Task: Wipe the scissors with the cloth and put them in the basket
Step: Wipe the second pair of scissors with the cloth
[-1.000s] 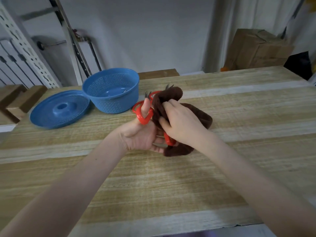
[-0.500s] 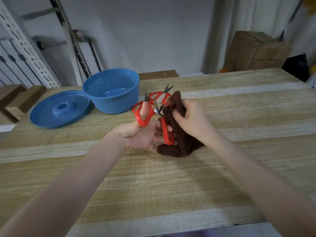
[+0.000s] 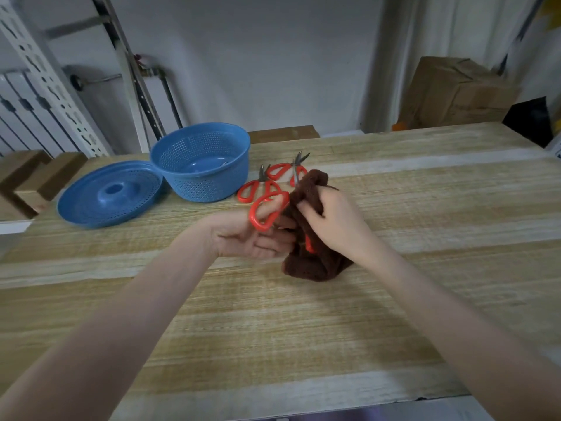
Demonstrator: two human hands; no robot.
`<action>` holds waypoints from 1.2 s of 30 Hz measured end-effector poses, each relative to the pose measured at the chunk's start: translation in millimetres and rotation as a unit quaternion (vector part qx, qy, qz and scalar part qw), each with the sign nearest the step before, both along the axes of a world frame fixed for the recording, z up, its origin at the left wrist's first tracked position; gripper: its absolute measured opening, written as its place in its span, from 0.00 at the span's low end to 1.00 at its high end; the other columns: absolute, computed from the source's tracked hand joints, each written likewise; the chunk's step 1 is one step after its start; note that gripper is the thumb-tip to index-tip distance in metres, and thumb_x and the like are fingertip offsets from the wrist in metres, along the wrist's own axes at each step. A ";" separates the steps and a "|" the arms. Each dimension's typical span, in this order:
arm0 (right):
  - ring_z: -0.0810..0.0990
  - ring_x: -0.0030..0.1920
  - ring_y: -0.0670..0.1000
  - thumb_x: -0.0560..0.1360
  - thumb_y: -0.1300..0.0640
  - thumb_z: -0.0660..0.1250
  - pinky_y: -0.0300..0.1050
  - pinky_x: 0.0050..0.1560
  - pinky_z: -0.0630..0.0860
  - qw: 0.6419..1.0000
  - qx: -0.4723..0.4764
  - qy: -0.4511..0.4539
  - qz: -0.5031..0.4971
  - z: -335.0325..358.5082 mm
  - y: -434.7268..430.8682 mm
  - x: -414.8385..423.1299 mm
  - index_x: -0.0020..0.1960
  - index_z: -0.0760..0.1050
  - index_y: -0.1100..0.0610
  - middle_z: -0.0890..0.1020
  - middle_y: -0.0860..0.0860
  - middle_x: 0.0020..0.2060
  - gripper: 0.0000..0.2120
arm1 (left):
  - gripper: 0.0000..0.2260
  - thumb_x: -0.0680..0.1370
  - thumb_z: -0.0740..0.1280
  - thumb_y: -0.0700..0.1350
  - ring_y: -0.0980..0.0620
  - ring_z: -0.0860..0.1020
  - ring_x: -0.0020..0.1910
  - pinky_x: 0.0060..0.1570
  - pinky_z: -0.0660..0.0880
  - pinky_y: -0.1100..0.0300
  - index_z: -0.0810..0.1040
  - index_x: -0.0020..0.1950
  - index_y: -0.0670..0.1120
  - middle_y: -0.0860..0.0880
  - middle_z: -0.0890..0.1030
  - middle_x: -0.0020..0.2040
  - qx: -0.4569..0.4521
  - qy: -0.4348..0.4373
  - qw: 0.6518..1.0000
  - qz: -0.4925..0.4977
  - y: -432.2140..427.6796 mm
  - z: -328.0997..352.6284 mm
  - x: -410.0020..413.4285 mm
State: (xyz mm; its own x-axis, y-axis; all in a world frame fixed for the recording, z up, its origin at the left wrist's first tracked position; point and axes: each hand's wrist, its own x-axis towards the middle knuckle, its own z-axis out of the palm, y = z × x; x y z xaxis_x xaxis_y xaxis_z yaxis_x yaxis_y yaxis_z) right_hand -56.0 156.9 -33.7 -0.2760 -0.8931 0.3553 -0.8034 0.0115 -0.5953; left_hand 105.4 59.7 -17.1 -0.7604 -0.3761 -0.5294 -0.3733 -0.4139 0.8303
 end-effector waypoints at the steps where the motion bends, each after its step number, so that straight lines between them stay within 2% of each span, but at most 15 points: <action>1: 0.78 0.40 0.51 0.79 0.54 0.63 0.44 0.38 0.67 1.000 0.000 -0.007 -0.004 -0.9 0.2 -3.2 0.44 0.77 0.58 0.80 0.50 0.38 0.10 | 0.24 0.70 0.72 0.57 0.44 0.82 0.54 0.57 0.76 0.52 0.78 0.58 0.42 0.40 0.83 0.56 -0.003 -0.004 0.999 0.047 -5.1 1.5 3.0; 3: 0.76 0.36 0.47 0.79 0.55 0.64 0.39 0.36 0.66 1.000 -0.001 -0.010 -0.006 -4.3 1.2 -6.9 0.42 0.76 0.58 0.78 0.48 0.34 0.10 | 0.15 0.81 0.60 0.50 0.44 0.83 0.52 0.50 0.79 0.53 0.78 0.59 0.41 0.40 0.83 0.55 0.027 0.017 0.993 0.112 -9.7 7.4 6.7; 5: 0.73 0.32 0.41 0.78 0.57 0.64 0.32 0.33 0.64 1.000 -0.003 -0.021 0.001 -6.0 3.3 -5.8 0.38 0.73 0.55 0.74 0.43 0.30 0.10 | 0.22 0.82 0.56 0.56 0.46 0.83 0.48 0.45 0.79 0.55 0.79 0.58 0.41 0.42 0.84 0.52 -0.006 0.006 0.994 0.112 -6.0 9.6 0.5; 8: 0.75 0.30 0.38 0.79 0.59 0.65 0.29 0.32 0.67 0.995 -0.006 -0.095 0.030 -5.9 4.7 -1.4 0.37 0.74 0.56 0.75 0.42 0.29 0.11 | 0.13 0.79 0.65 0.54 0.54 0.79 0.33 0.30 0.70 0.64 0.80 0.48 0.45 0.46 0.82 0.41 -0.207 -0.049 0.974 0.081 10.8 10.8 -14.4; 11: 0.79 0.35 0.41 0.79 0.61 0.63 0.35 0.39 0.73 0.967 -0.009 -0.253 0.028 -10.0 2.3 -2.2 0.43 0.79 0.61 0.82 0.50 0.35 0.08 | 0.07 0.79 0.67 0.46 0.58 0.74 0.25 0.22 0.66 0.68 0.80 0.42 0.46 0.48 0.81 0.36 -0.282 -0.013 0.953 0.109 13.8 8.6 -19.6; 12: 0.81 0.37 0.44 0.79 0.62 0.63 0.39 0.41 0.76 0.943 -0.012 -0.331 0.016 -12.5 1.3 -3.8 0.45 0.80 0.59 0.83 0.51 0.36 0.08 | 0.08 0.79 0.67 0.45 0.57 0.73 0.25 0.23 0.67 0.68 0.80 0.42 0.46 0.48 0.80 0.35 -0.286 0.003 0.951 0.117 13.6 8.1 -20.1; 14: 0.84 0.38 0.46 0.80 0.62 0.62 0.41 0.42 0.78 0.855 -0.053 -0.514 -0.031 -15.1 -1.5 -9.0 0.46 0.79 0.56 0.85 0.49 0.36 0.08 | 0.09 0.79 0.67 0.45 0.57 0.72 0.25 0.24 0.68 0.68 0.81 0.41 0.44 0.48 0.80 0.35 -0.296 0.018 0.946 0.133 13.7 9.8 -19.4; 16: 0.85 0.44 0.49 0.81 0.56 0.62 0.46 0.49 0.80 0.777 -0.075 -0.621 -0.073 -16.6 -2.4 -19.9 0.50 0.79 0.56 0.86 0.50 0.40 0.08 | 0.09 0.79 0.67 0.44 0.56 0.72 0.24 0.25 0.69 0.67 0.81 0.42 0.43 0.48 0.80 0.34 -0.300 0.025 0.942 0.151 13.8 11.1 -18.9; 17: 0.85 0.48 0.52 0.81 0.51 0.61 0.49 0.53 0.79 0.770 -0.057 -0.632 -0.069 -16.9 -1.6 -22.9 0.54 0.79 0.57 0.86 0.52 0.45 0.12 | 0.09 0.79 0.67 0.44 0.56 0.72 0.24 0.25 0.69 0.67 0.81 0.42 0.42 0.48 0.80 0.34 -0.301 0.029 0.941 0.154 14.5 11.5 -19.0; 19: 0.83 0.53 0.56 0.80 0.44 0.59 0.53 0.57 0.78 0.805 0.000 -0.592 -0.033 -18.3 -0.7 -19.0 0.57 0.79 0.57 0.85 0.55 0.50 0.18 | 0.09 0.80 0.66 0.44 0.56 0.72 0.24 0.24 0.67 0.67 0.80 0.43 0.41 0.48 0.80 0.33 -0.308 0.030 0.940 0.143 16.1 11.1 -19.9; 21: 0.84 0.50 0.56 0.80 0.44 0.61 0.52 0.54 0.79 0.867 0.030 -0.498 0.010 -16.0 -1.0 -7.6 0.53 0.80 0.54 0.85 0.54 0.46 0.16 | 0.10 0.80 0.65 0.43 0.57 0.71 0.22 0.22 0.65 0.67 0.80 0.42 0.41 0.49 0.80 0.31 -0.321 0.023 0.939 0.122 20.7 8.5 -24.2; 23: 0.84 0.46 0.53 0.78 0.48 0.65 0.52 0.52 0.79 0.899 0.015 -0.438 0.017 -14.6 -4.5 0.1 0.49 0.81 0.54 0.85 0.51 0.41 0.11 | 0.12 0.81 0.64 0.44 0.56 0.71 0.20 0.21 0.64 0.66 0.78 0.40 0.41 0.50 0.80 0.28 -0.344 0.005 0.933 0.104 25.3 5.1 -27.9; 27: 0.84 0.42 0.53 0.78 0.53 0.68 0.50 0.48 0.79 0.884 0.000 -0.466 -0.014 -15.1 -7.5 1.9 0.50 0.81 0.61 0.85 0.54 0.39 0.11 | 0.14 0.81 0.63 0.46 0.54 0.70 0.19 0.22 0.64 0.64 0.74 0.37 0.42 0.47 0.78 0.26 -0.359 -0.006 0.927 0.107 27.5 2.3 -27.1; 33: 0.84 0.36 0.49 0.80 0.49 0.64 0.41 0.37 0.79 0.854 -0.021 -0.517 -0.052 -17.2 -7.1 3.6 0.47 0.81 0.61 0.85 0.52 0.34 0.15 | 0.14 0.82 0.62 0.45 0.53 0.69 0.18 0.21 0.65 0.64 0.76 0.40 0.38 0.47 0.76 0.25 -0.334 0.000 0.936 0.113 29.4 4.5 -27.7; 36: 0.84 0.34 0.48 0.79 0.53 0.66 0.39 0.35 0.79 0.815 -0.031 -0.577 -0.044 -11.3 -7.3 1.8 0.45 0.80 0.58 0.85 0.50 0.32 0.10 | 0.14 0.82 0.62 0.45 0.53 0.69 0.18 0.22 0.65 0.63 0.76 0.40 0.39 0.47 0.76 0.25 -0.343 -0.001 0.932 0.113 30.7 4.4 -28.2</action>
